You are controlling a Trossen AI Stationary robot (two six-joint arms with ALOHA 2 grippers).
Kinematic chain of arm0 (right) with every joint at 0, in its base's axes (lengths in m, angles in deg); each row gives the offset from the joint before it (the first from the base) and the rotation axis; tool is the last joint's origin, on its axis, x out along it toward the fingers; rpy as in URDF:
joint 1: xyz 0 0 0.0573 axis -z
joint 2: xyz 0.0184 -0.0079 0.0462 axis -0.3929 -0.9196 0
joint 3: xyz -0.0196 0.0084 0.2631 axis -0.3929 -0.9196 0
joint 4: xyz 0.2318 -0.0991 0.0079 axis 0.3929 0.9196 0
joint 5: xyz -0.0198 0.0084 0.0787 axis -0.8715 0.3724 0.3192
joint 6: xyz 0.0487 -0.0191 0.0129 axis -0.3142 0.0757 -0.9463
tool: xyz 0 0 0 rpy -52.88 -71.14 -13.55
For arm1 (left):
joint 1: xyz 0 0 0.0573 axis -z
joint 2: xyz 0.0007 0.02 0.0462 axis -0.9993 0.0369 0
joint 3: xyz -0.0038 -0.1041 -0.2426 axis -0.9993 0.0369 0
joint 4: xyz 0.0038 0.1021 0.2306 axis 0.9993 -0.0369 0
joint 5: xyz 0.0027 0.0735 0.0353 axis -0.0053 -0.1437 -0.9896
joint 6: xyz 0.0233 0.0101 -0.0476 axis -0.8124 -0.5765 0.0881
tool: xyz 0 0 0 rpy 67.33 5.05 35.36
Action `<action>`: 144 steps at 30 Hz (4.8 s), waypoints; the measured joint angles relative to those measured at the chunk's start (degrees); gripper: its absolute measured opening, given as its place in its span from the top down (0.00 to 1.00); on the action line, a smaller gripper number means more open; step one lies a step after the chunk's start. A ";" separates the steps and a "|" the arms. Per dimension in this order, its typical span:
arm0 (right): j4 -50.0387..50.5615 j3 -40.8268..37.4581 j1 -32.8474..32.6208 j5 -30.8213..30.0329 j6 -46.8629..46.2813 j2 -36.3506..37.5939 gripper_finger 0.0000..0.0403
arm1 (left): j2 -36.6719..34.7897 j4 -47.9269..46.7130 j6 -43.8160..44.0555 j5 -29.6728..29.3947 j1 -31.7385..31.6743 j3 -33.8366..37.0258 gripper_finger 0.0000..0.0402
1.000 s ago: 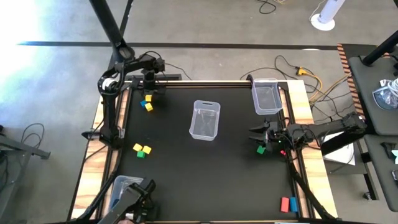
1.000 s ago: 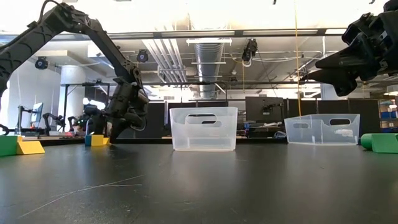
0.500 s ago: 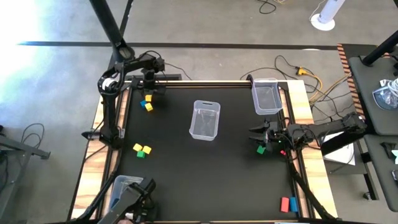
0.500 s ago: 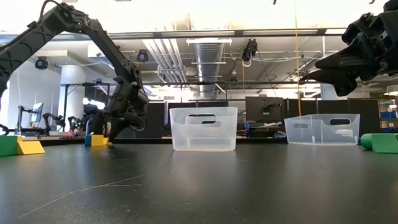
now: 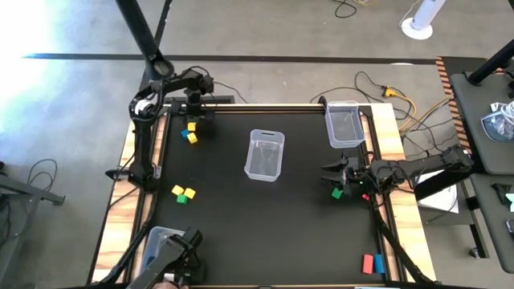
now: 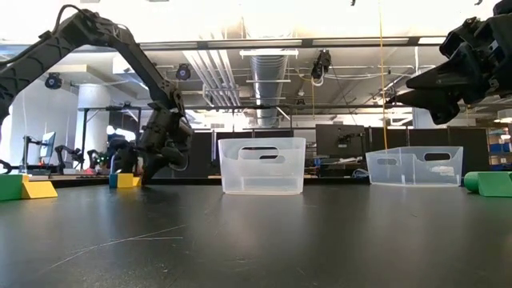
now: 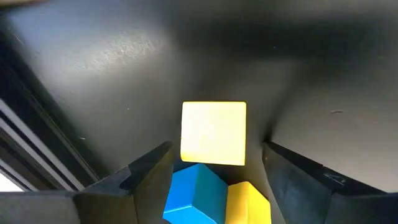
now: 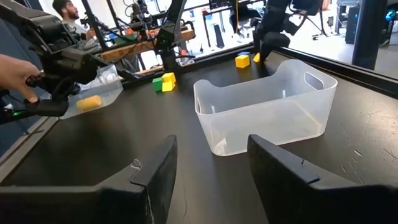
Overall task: Sort blocks by size
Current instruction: Put the top yellow triangular block into the middle transparent bin, then put the top yellow square block into the top transparent bin
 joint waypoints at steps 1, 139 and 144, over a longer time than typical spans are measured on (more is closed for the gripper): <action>0.01 0.00 0.00 0.00 -0.03 -0.09 0.55 | 0.02 0.05 0.04 0.03 0.00 0.01 0.43; -10.90 0.01 -4.99 -3.04 -3.55 -19.03 0.61 | 5.52 6.03 0.08 -2.35 48.57 -23.86 0.45; -10.79 0.01 -4.99 -3.04 -3.55 -19.03 0.64 | 4.16 3.49 -3.43 -7.23 52.19 -28.76 0.41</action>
